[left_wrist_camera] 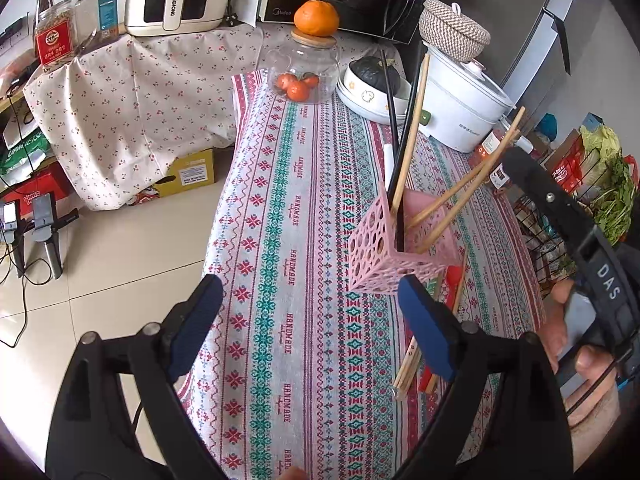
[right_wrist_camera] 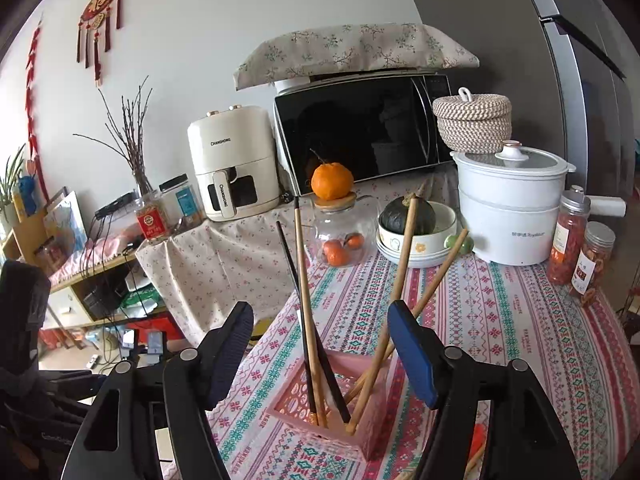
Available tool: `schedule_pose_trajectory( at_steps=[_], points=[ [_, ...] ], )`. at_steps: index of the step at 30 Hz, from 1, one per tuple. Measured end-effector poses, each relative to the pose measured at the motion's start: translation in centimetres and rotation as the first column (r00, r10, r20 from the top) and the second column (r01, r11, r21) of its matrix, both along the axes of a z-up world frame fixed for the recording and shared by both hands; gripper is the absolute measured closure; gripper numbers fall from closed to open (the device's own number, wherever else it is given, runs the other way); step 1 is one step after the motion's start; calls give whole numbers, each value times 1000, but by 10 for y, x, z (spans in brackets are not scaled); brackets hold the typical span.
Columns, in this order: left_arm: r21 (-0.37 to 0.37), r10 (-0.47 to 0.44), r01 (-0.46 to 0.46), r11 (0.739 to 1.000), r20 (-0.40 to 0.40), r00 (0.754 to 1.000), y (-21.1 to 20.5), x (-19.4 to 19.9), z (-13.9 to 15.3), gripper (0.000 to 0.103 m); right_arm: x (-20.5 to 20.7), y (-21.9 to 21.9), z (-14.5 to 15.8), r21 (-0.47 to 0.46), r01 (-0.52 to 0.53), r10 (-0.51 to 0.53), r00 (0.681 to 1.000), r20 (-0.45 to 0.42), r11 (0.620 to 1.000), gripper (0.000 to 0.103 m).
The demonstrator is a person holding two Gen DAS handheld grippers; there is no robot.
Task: Organize utensils
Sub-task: 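Move the right tool back over the remaining utensil pile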
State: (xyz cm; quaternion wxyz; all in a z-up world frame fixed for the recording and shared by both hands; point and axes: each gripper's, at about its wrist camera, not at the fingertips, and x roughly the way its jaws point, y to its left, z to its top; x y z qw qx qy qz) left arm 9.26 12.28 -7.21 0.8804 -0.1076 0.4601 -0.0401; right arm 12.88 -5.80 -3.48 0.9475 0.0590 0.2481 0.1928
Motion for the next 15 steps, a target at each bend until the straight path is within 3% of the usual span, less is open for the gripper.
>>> schedule_pose_trajectory(
  at_steps=[2, 6, 11, 15],
  points=[
    [9, -18, 18, 1000, -4, 1000, -7, -3, -2, 8, -6, -15, 7, -24, 28, -29, 999, -16, 999, 14],
    [52, -49, 50, 997, -27, 998, -25, -8, -8, 3, -15, -46, 9, -92, 81, -87, 994, -71, 992, 0],
    [157, -116, 119, 981, -28, 993, -56, -14, -18, 1, -14, -77, -15, -204, 134, -171, 970, -176, 970, 0],
    [211, -168, 175, 962, -49, 985, -76, -18, -29, 1, -10, -94, -46, -237, 155, -219, 937, -271, 959, 0]
  ],
)
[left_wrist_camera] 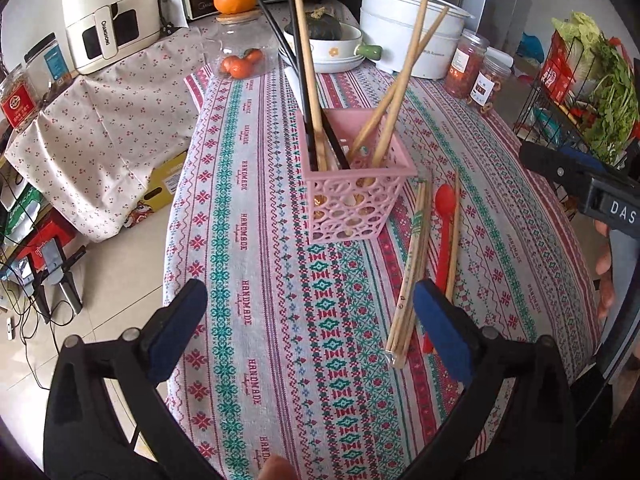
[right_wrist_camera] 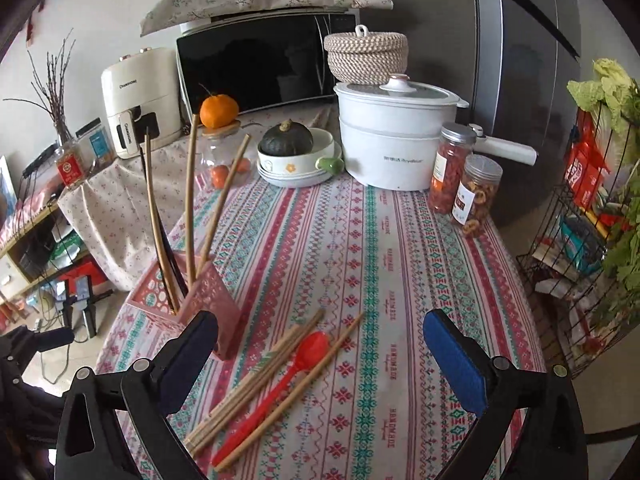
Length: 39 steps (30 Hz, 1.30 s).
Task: Organize utensils
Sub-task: 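Move the right tool back over the remaining utensil pile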
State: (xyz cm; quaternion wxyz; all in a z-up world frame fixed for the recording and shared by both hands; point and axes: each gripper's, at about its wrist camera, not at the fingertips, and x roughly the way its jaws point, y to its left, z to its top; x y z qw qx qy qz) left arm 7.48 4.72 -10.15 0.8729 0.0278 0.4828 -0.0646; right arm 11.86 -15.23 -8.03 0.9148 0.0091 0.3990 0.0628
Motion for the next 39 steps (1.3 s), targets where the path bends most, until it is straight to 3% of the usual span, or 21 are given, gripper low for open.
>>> schedule_pose_trajectory(
  at_steps=[4, 10, 27, 29, 36, 39],
  points=[
    [34, -34, 36, 999, -32, 999, -13, 0, -12, 1, 12, -7, -38, -7, 2, -3, 987, -158, 1000, 0],
    [47, -30, 34, 998, -76, 997, -14, 3, -25, 1, 28, -9, -88, -31, 12, -22, 939, -345, 999, 0],
    [46, -22, 26, 999, -94, 995, -12, 4, -33, 1, 49, 2, -113, -44, 16, -31, 927, -373, 999, 0],
    [43, -19, 23, 999, -86, 996, -12, 4, -32, 1, 49, 4, -118, -131, 9, -59, 923, -381, 991, 0],
    [40, -45, 47, 998, -54, 998, -21, 1, -33, 1, 43, 0, -116, -125, -56, 9, 937, -350, 991, 0],
    [73, -78, 81, 994, -43, 996, -31, -2, -34, 1, 40, -2, -116, -128, -55, 7, 936, -352, 990, 0]
  ],
)
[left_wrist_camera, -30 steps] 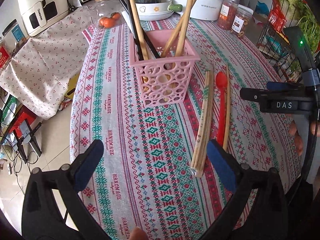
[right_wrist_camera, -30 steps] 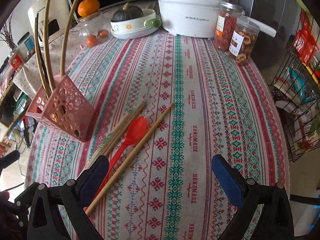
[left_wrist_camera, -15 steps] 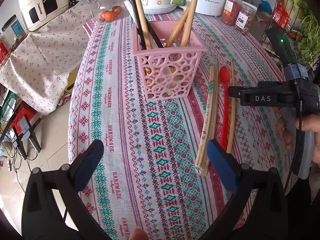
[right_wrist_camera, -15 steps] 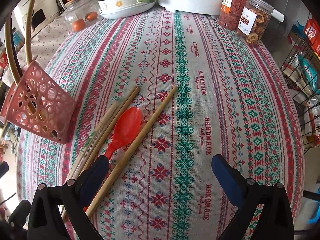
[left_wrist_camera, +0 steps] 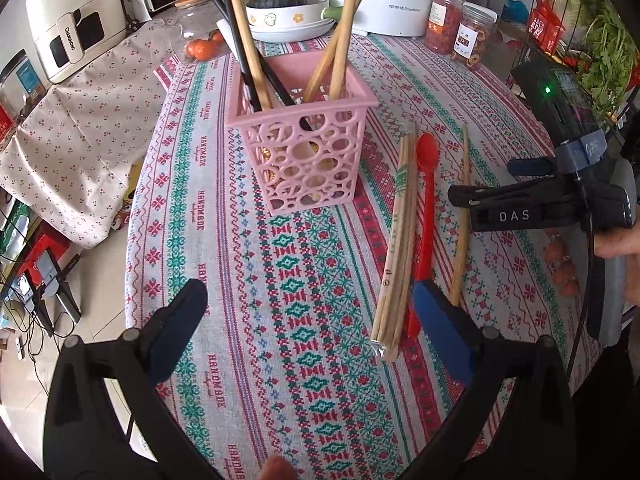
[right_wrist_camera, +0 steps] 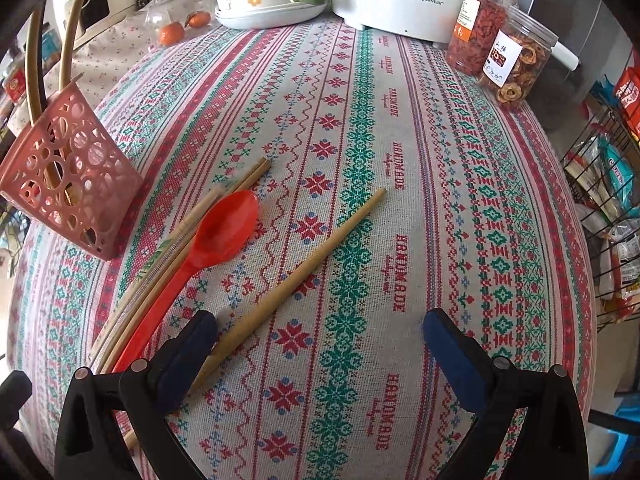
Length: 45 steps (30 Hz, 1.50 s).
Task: Organize utensils
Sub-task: 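Move the right tool back over the remaining utensil pile, then grasp the red spoon with the left tool while the right tool grasps a wooden chopstick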
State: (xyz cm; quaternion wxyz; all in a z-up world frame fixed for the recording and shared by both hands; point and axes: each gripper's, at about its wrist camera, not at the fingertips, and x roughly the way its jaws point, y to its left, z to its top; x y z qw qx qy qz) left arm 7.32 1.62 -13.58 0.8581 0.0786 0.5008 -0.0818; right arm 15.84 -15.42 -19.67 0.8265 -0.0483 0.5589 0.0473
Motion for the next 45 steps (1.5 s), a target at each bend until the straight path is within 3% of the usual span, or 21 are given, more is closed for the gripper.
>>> schedule_pose_trajectory(
  at_steps=[5, 10, 12, 14, 15, 17, 19, 28, 33, 40, 45],
  points=[
    [29, -63, 63, 998, -25, 998, -18, -1, 2, 1, 4, 1, 0, -4, -28, 27, 999, -29, 1000, 0],
    [-3, -115, 115, 993, -15, 993, -32, -2, 9, 1, 3, -15, 3, -2, -11, 11, 998, -55, 1000, 4],
    [-20, -132, 132, 991, -18, 991, -38, -1, 10, 1, 2, -21, 8, -1, -9, 9, 999, -45, 1000, 15],
    [-34, -150, 149, 988, -17, 989, -45, 1, 12, 6, 2, -31, 14, 3, -2, 2, 999, -34, 1000, 43],
    [-40, -160, 159, 986, -20, 987, -49, 2, 12, 9, 1, -36, 15, 6, 7, -7, 1000, -30, 1000, 52],
    [-53, -178, 176, 983, -27, 984, -56, 6, 10, 20, 2, -49, 17, 19, 20, -19, 999, -34, 1000, 83],
    [-67, -192, 189, 980, -40, 981, -65, 10, 6, 28, 3, -62, 19, 54, 28, -26, 998, -49, 998, 89],
    [-20, -213, 212, 977, -77, 974, -100, 40, -18, 81, -5, -85, 31, 94, 25, -22, 999, -39, 995, 97],
    [-2, -186, 186, 982, -80, 979, -115, 61, -23, 83, -12, -89, 47, 126, 20, -18, 1000, -11, 992, 97],
    [43, -119, 126, 991, -141, 983, -120, 77, -34, 83, -11, -95, 57, 153, 21, -22, 1000, 1, 988, 97],
    [31, -106, 113, 993, -161, 981, -120, 79, -35, 94, -12, -97, 57, 158, 30, -30, 1000, -1, 987, 97]
  ],
)
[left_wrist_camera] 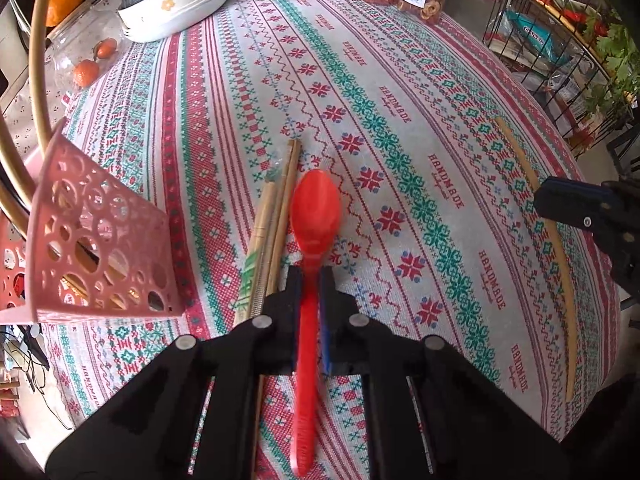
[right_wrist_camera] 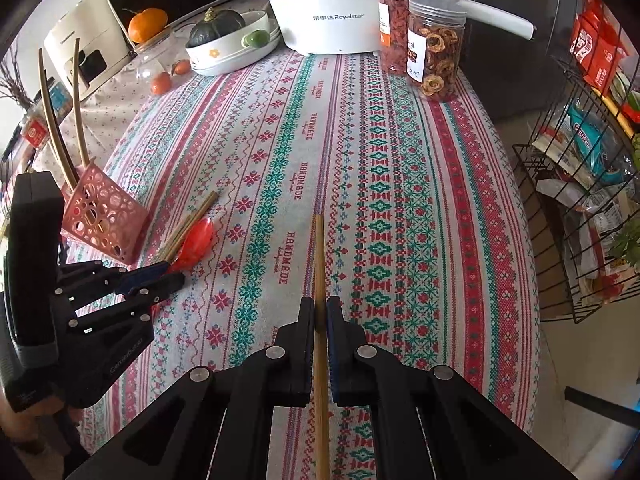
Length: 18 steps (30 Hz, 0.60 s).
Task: Organize utensils
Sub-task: 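Grasp the red spoon with the left tool while the right tool grasps a wooden chopstick, then drop the red spoon into the basket with the left tool while the right holds a chopstick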
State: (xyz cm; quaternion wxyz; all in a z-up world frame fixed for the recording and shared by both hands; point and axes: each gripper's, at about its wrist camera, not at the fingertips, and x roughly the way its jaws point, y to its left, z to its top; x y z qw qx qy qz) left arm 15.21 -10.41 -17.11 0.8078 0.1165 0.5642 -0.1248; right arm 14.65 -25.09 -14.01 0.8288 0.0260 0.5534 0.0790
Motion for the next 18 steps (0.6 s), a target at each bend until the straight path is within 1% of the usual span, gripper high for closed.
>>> schedule_pose_trajectory(
  at_steps=[2, 4, 7, 10, 14, 18],
  points=[
    [-7, -7, 7, 1000, 10, 1000, -1, -3, 2, 94, -1, 0, 1, 3, 1, -1, 1000, 4, 1000, 97],
    [-32, -7, 8, 999, 34, 999, 0, -6, 8, 94, -1, 0, 3, 9, 1, -1, 1000, 9, 1000, 97],
    [-108, 5, 4, 994, 78, 997, 6, -15, 26, 94, -4, -1, 9, 28, 3, -4, 1000, 31, 1000, 97],
    [-180, 0, 27, 983, 148, 989, 12, -31, 51, 94, -10, -3, 24, 57, 5, -9, 997, 78, 998, 97],
    [-264, -6, 77, 961, 260, 966, 25, -55, 89, 94, -18, -3, 45, 101, 6, -21, 988, 151, 995, 97],
    [-355, 35, 109, 928, 376, 926, 48, -75, 126, 94, -29, -2, 66, 142, -2, -32, 971, 237, 990, 97]
  ],
)
